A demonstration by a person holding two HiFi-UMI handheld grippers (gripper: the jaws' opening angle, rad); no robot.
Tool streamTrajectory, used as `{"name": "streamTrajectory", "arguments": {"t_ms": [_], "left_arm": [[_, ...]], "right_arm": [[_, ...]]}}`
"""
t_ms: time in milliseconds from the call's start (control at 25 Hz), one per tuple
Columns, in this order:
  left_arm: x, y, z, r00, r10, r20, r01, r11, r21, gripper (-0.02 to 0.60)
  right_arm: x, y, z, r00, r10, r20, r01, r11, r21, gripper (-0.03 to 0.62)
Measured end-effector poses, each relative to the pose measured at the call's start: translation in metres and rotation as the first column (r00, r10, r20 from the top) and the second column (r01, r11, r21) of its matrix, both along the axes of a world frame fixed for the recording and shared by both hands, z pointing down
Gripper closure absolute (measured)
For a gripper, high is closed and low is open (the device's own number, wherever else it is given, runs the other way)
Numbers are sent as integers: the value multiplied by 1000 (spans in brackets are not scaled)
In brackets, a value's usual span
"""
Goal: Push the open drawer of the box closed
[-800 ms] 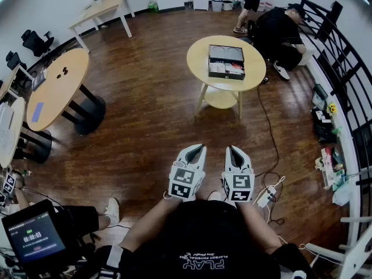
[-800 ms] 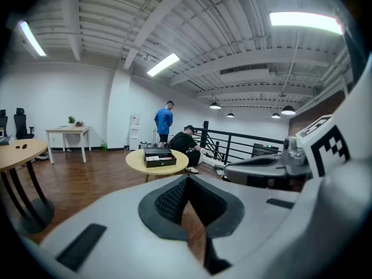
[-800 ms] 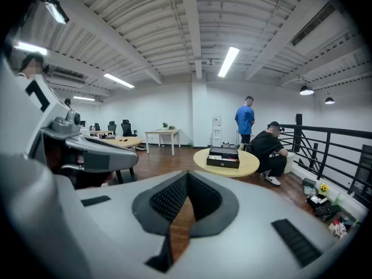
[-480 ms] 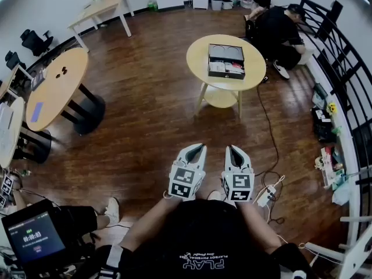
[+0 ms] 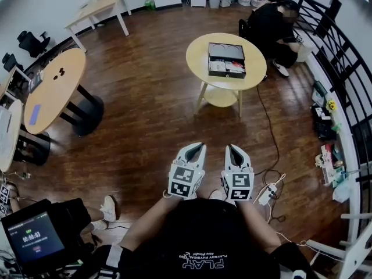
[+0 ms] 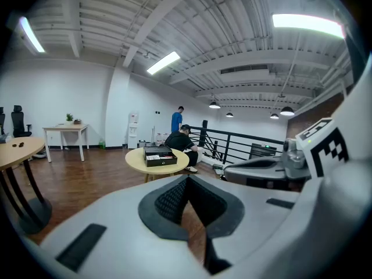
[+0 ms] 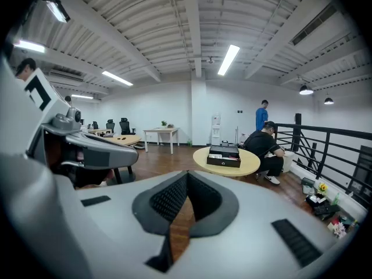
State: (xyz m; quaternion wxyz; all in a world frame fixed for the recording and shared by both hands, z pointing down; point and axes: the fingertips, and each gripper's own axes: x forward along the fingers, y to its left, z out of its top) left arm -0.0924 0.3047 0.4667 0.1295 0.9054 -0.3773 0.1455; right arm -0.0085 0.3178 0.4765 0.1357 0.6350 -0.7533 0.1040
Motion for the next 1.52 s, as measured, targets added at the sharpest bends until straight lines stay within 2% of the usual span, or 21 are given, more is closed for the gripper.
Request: {"name": "streamTrajectory", "arguments": {"t_ms": [480, 680, 840, 1080, 1520], "left_arm": [[-32, -31, 13, 1000, 10, -11, -10, 1000, -10, 584], [-35, -36, 24, 1000, 11, -10, -12, 999, -45, 584], [-23, -44, 34, 1000, 27, -7, -27, 997, -68, 584], [6, -77, 50, 999, 40, 20, -38, 996, -86, 584], [57, -146, 36, 999, -16, 41, 20, 996, -91, 584]], "right_arm": [[-33, -25, 10, 1000, 16, -9, -16, 1000, -11, 589], [-36, -25, 14, 999, 21, -31, -22, 999, -25, 589], [-28, -33, 14, 998, 34, -47, -35, 999, -19, 589], [-8, -79, 24, 999, 32, -6, -32, 999, -30, 589], [38, -161, 21, 999, -33, 40, 33, 999, -24, 589]]}}
